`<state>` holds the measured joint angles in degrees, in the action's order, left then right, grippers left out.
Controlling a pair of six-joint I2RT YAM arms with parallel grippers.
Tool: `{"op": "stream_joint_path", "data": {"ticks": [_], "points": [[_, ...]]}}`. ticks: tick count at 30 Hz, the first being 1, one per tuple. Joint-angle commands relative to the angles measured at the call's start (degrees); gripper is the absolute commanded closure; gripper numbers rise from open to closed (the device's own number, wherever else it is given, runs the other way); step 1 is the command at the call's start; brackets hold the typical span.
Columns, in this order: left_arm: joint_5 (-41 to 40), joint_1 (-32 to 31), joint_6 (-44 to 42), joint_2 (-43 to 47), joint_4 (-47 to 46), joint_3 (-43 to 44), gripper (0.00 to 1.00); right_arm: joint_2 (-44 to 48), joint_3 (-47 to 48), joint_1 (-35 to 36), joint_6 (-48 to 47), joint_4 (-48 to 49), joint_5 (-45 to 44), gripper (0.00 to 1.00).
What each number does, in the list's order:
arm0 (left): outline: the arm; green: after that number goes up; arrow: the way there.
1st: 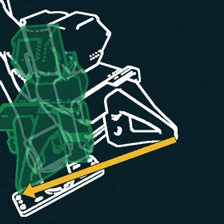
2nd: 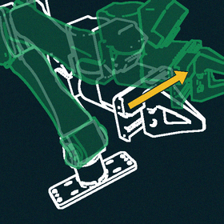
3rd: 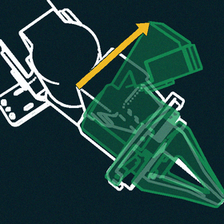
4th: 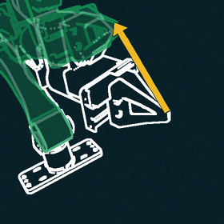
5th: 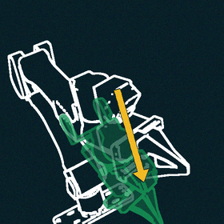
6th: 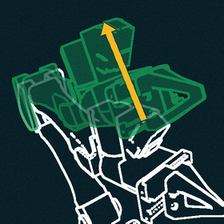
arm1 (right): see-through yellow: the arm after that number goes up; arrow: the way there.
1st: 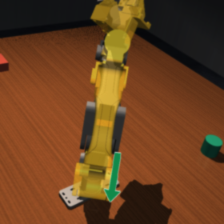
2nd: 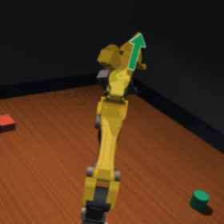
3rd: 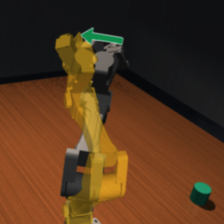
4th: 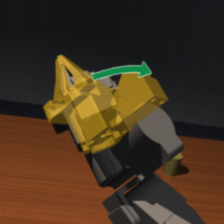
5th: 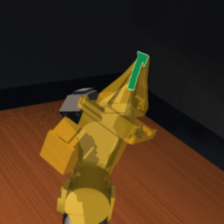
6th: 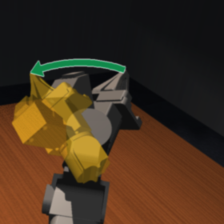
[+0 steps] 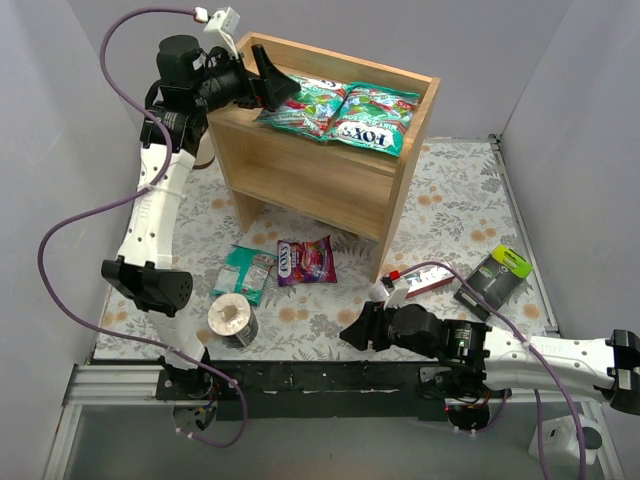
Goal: Place and organize the candy bags onto the shelf
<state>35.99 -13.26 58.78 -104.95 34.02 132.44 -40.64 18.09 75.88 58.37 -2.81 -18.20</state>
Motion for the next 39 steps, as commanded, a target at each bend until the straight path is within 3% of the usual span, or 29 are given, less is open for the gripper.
{"op": "stream_joint_path", "data": {"ticks": [1,8,9,15,19,22,30,39], "points": [[-8.8,0.2,-2.4,7.0,0.6,-2.7,0.02,-0.6,-0.2,0.1,0.9,2.2,-0.5,0.37],[-12.8,0.2,-1.3,13.4,-3.2,-7.3,0.02,-0.8,-0.9,0.1,1.3,4.1,-0.5,0.39],[-12.1,0.2,-1.2,13.6,-3.3,-7.4,0.07,-0.8,-0.9,0.1,1.4,4.1,-0.5,0.39],[-6.6,0.2,-1.7,11.4,-2.0,-9.0,0.13,-0.6,-1.3,0.1,1.6,4.3,-0.5,0.40],[-8.0,0.2,-1.9,9.5,-0.1,-9.7,0.14,-0.1,-1.4,0.2,1.6,3.9,-0.5,0.40],[-7.7,0.1,-1.9,8.6,-0.1,-10.1,0.19,0.4,-1.6,0.1,1.7,3.5,-0.8,0.40],[-2.9,-2.9,-3.3,7.7,-1.1,-10.4,0.43,1.0,-2.4,0.1,2.3,3.7,-1.1,0.41],[-4.8,-8.4,-3.9,6.1,-1.1,-9.4,0.47,1.6,-3.7,0.1,3.1,3.8,-1.1,0.42]]}}
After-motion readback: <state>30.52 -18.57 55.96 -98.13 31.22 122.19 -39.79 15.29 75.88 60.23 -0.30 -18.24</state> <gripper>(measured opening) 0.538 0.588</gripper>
